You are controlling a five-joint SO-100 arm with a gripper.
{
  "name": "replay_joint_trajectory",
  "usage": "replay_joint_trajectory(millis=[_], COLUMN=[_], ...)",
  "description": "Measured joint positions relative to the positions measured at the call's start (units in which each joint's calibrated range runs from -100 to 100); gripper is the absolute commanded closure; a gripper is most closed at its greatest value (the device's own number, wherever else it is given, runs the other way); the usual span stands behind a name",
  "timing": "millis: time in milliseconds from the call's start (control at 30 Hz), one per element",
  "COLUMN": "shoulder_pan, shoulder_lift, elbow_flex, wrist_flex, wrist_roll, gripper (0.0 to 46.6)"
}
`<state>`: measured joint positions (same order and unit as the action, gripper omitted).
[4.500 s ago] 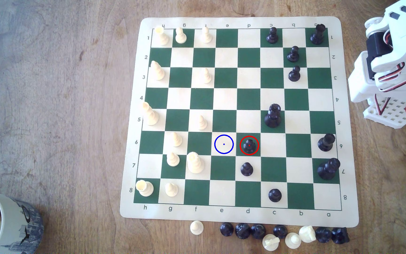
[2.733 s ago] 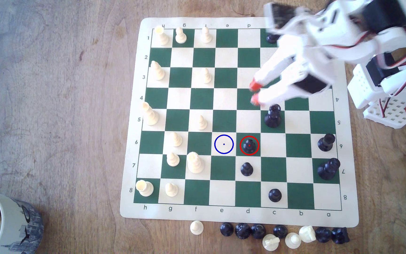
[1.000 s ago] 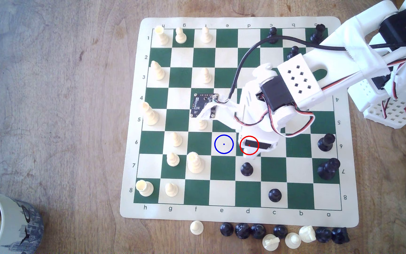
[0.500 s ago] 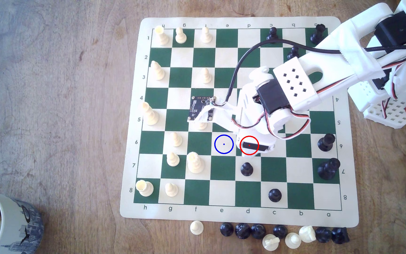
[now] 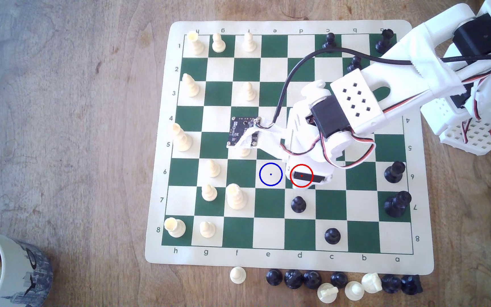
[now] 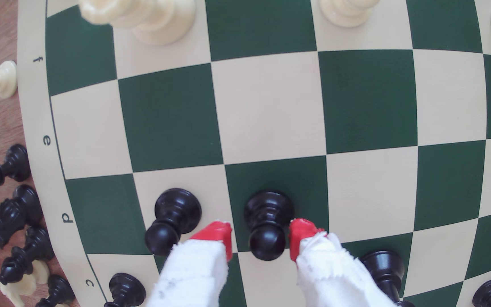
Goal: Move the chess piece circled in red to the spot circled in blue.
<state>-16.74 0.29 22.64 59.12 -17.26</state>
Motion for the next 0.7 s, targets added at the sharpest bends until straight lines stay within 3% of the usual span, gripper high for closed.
replay_joint_trajectory(millis=[333, 700], shoulder_pan=[0.00, 0.00], shoulder_lift=[0.00, 0.00], elbow_flex=[0.00, 0.00], wrist_flex=[0.00, 0.88], wrist_roll=[0.68, 0.68], gripper=[38.0, 46.4])
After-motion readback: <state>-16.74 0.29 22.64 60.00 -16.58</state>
